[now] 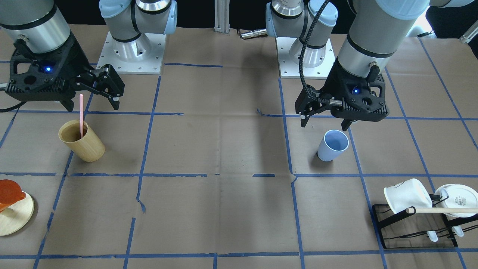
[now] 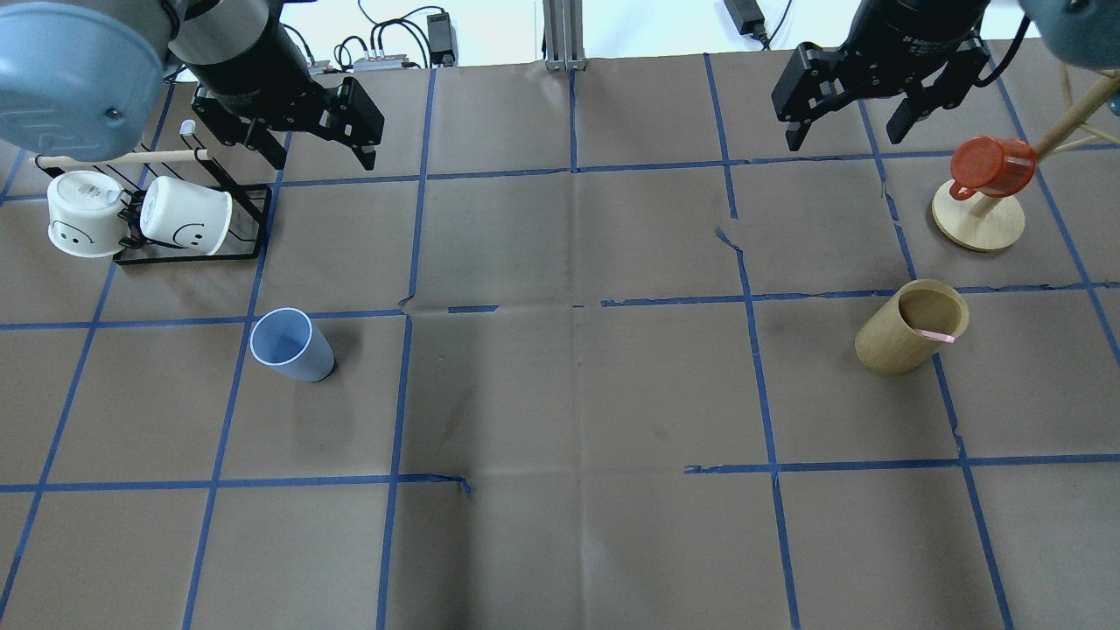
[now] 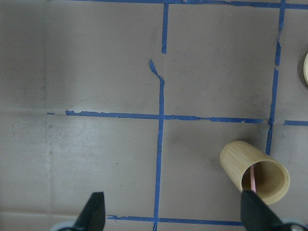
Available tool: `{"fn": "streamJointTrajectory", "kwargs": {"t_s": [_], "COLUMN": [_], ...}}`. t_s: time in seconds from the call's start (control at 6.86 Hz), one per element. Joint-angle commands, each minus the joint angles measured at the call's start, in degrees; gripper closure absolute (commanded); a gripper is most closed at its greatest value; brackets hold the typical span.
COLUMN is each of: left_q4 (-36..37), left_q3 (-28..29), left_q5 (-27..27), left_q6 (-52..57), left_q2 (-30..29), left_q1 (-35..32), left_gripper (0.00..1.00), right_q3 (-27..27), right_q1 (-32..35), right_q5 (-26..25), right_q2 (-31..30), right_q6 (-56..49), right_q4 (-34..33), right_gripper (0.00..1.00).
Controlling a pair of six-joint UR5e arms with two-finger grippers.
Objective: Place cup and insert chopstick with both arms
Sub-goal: 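Lower the left gripper toward the blue cup while the right nears the bamboo cup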
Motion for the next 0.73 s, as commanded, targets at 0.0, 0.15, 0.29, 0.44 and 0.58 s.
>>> {"fn": "streamJointTrajectory", "kwargs": {"t_s": [0.0, 0.15, 0.29, 0.44, 0.58], "left_q4": [0.2, -0.8, -1.2, -3.9, -6.9], "left_q3": [0.0, -0.2, -0.2, 0.5, 1.0], "left_q5": [0.4, 0.6, 0.7, 0.5, 0.8], "left_q6": [0.0, 0.0, 0.0, 0.1, -0.1], "left_q2": [0.5, 1.1, 1.0, 1.1, 0.6], "left_q1": [0.1, 0.0, 0.1, 0.5, 1.2], "left_gripper": [0.00, 0.00, 0.00, 0.00, 0.00], "right_q3": [-1.0, -1.0, -0.1, -0.2, 0.0], "right_q1": [-0.3, -0.3, -0.3, -0.3, -0.2], "right_q5": [0.3, 0.5, 0.6, 0.5, -0.2], "right_q2": [-0.3, 0.0, 0.3, 0.3, 0.7], "right_q6": [-0.2, -0.1, 0.0, -0.1, 0.0], "right_q4": [-0.2, -0.2, -0.2, -0.4, -1.9], "right_gripper": [0.00, 0.00, 0.00, 0.00, 0.00]}}
